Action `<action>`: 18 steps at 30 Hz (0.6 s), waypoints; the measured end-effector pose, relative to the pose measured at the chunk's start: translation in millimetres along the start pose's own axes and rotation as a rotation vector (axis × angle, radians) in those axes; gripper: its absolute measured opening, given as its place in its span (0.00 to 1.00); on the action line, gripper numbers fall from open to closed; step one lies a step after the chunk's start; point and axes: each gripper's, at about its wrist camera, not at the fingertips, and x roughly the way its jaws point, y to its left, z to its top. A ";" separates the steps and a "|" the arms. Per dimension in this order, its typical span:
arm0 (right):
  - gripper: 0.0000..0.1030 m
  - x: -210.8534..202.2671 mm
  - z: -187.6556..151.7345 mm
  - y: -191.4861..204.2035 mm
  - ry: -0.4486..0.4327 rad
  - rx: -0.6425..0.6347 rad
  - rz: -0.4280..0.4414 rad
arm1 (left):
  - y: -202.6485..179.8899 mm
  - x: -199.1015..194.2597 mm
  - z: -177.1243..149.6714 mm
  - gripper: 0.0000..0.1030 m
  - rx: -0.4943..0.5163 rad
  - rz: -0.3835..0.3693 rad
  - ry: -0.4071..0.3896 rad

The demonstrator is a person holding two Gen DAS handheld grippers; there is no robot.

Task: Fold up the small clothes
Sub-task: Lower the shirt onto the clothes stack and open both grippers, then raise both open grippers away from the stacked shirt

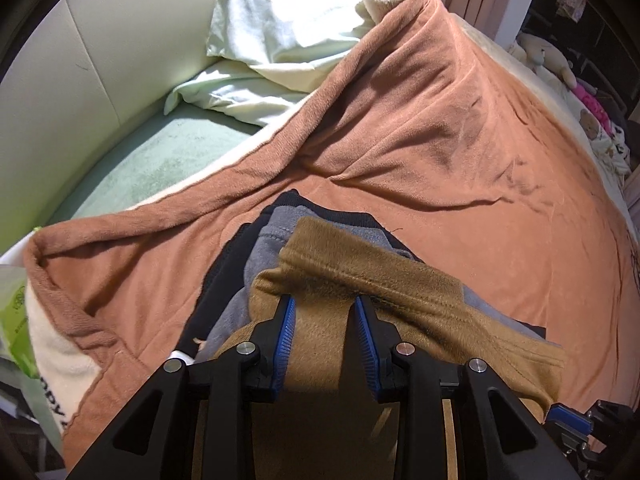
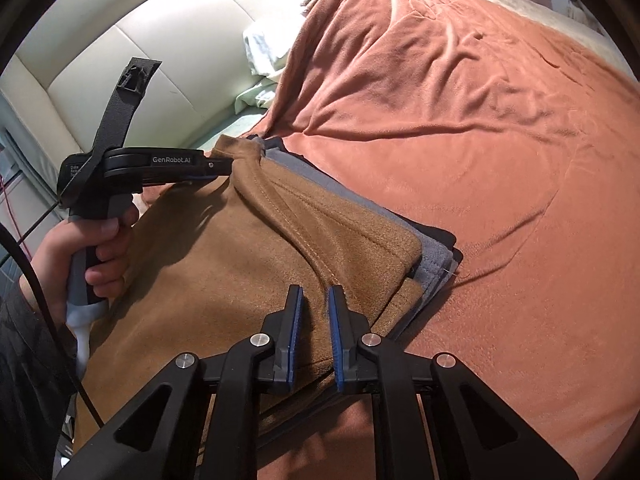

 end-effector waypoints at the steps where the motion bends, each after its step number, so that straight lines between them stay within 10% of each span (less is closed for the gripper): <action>1: 0.12 -4.6 1.0 1.7 -0.002 -0.004 0.011 | 0.6 -8.0 -1.3 0.33 0.007 -0.001 -0.011; 5: 0.17 -23.8 2.3 13.2 -0.010 -0.038 0.039 | 8.0 -37.2 -12.8 0.33 0.007 -0.025 -0.034; 9: 0.45 -37.9 -5.0 32.2 -0.030 -0.104 0.015 | 13.4 -62.5 -31.5 0.33 0.018 -0.040 -0.046; 18: 0.45 -51.0 -39.2 74.3 -0.009 -0.201 0.029 | 31.6 -101.4 -93.7 0.33 0.036 -0.016 -0.044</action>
